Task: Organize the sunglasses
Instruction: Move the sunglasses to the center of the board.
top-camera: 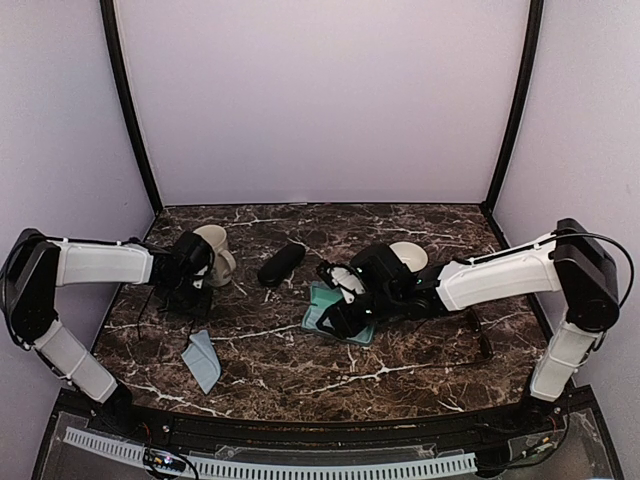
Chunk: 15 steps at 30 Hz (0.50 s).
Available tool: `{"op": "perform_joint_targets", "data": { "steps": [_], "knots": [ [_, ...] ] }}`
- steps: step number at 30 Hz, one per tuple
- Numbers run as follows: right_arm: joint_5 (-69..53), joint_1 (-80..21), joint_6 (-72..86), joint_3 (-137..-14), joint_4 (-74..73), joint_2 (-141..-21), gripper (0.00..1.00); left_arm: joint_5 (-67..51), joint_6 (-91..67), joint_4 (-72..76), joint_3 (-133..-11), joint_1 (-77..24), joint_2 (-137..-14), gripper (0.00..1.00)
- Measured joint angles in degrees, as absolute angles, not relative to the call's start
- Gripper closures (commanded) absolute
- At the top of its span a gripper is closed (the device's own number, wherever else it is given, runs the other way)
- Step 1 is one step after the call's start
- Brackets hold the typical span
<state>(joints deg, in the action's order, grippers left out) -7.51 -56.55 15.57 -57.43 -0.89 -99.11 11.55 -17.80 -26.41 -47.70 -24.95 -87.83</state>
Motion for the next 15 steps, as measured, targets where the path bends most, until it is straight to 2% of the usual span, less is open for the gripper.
{"op": "perform_joint_targets", "data": {
  "steps": [10,15],
  "knots": [
    [-6.5,-56.5,16.1,-57.4,0.0,-99.0,0.47,12.4,-17.1,-36.5,-52.7,-26.9,-80.1,1.00],
    [-5.7,-55.4,16.1,-57.2,-0.5,-97.1,0.47,12.1,-17.7,-39.2,-57.3,-34.9,-73.7,1.00]
  ]
}}
